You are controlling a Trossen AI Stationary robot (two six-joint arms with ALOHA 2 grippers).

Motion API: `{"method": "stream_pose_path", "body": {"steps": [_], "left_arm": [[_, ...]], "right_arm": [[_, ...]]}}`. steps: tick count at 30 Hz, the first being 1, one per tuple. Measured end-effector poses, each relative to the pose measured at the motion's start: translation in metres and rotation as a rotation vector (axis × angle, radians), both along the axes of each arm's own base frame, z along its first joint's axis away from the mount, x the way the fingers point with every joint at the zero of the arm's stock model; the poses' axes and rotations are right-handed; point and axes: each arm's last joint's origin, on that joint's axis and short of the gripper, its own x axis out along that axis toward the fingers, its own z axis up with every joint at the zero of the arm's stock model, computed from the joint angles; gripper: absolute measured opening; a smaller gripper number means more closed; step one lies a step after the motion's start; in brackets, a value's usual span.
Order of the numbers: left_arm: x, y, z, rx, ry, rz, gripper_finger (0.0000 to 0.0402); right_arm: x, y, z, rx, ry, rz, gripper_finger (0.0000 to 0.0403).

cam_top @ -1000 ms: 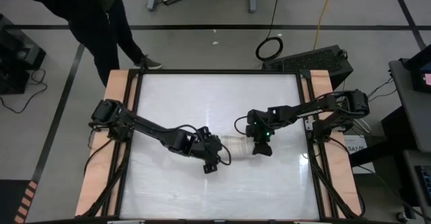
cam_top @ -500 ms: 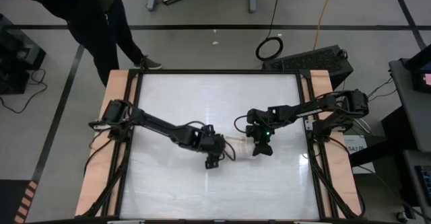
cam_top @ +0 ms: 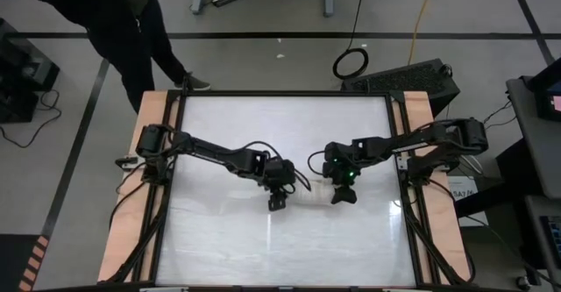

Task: Roll towel
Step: Roll the white-brown patterned towel

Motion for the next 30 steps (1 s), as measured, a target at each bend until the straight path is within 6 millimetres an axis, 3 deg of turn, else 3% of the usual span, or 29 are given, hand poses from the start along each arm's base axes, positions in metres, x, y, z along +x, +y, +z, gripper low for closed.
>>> {"method": "stream_pose_path", "body": {"steps": [6, 12, 25, 30], "left_arm": [[0.002, 0.014, 0.001, -0.083, -0.004, -0.014, 0.0233], [0.003, 0.026, 0.002, -0.172, -0.013, -0.03, 0.0233], [0.003, 0.043, 0.003, -0.25, -0.024, -0.038, 0.0233], [0.003, 0.043, 0.003, -0.249, -0.024, -0.041, 0.0233]], "right_arm": [[-0.016, 0.0, 0.024, -0.062, 0.0, 0.005, 0.0332], [-0.034, 0.004, 0.039, -0.164, 0.018, 0.011, 0.0353], [-0.067, 0.003, 0.086, -0.249, -0.174, -0.188, 0.0299], [-0.064, 0.004, 0.097, -0.223, -0.33, -0.257, 0.0257]]}}
